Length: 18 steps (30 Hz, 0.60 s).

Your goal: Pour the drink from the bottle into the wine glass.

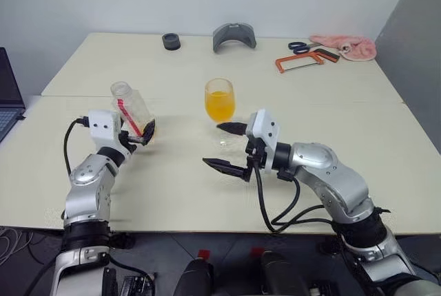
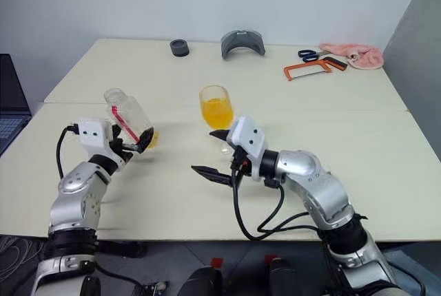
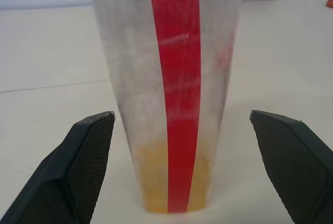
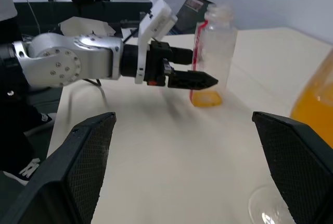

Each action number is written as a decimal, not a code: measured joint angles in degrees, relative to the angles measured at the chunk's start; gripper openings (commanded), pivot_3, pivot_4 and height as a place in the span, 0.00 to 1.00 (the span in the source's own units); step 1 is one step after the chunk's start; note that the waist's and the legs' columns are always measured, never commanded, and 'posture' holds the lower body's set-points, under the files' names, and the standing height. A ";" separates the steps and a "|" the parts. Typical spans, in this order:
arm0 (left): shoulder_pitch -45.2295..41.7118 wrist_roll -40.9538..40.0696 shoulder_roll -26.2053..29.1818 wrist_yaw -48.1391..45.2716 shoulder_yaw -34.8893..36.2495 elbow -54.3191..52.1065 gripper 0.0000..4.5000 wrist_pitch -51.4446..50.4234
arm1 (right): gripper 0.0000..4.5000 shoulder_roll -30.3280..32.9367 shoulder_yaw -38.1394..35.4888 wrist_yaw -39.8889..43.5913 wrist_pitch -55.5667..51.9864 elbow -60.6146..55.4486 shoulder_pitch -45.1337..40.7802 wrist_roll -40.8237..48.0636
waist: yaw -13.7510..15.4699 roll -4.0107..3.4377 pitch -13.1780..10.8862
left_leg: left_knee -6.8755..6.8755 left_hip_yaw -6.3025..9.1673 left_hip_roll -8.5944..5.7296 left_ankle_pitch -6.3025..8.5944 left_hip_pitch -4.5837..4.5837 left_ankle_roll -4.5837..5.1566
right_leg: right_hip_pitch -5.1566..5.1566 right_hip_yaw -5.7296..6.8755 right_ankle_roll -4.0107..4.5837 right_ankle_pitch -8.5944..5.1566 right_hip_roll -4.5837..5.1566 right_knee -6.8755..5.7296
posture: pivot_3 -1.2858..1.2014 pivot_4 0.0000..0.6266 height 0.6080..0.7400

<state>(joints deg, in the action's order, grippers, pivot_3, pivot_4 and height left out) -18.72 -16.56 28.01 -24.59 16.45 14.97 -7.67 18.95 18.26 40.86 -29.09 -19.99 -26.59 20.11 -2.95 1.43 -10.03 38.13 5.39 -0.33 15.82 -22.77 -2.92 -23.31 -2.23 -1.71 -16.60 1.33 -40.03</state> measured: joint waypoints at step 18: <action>19.37 -1.17 -8.28 9.11 1.87 -23.38 0.99 -4.38 | 1.00 -11.80 -12.21 -18.37 30.34 17.92 21.22 -10.09 | 0.45 0.01 0.04 | -0.15 -0.35 0.10 0.01 0.30 0.01 | 0.16 -0.22 -0.01 0.00 -0.06 0.00 | 0.52 0.24 1.00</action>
<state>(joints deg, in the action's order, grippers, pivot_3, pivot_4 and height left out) 0.65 -17.73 19.72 -15.48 18.31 -8.41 -12.05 7.15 6.05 22.49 1.25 -2.07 -5.37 10.02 -2.50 1.44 -9.99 37.98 5.04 -0.24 15.83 -22.47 -2.92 -23.15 -2.45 -1.72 -16.60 1.28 -40.03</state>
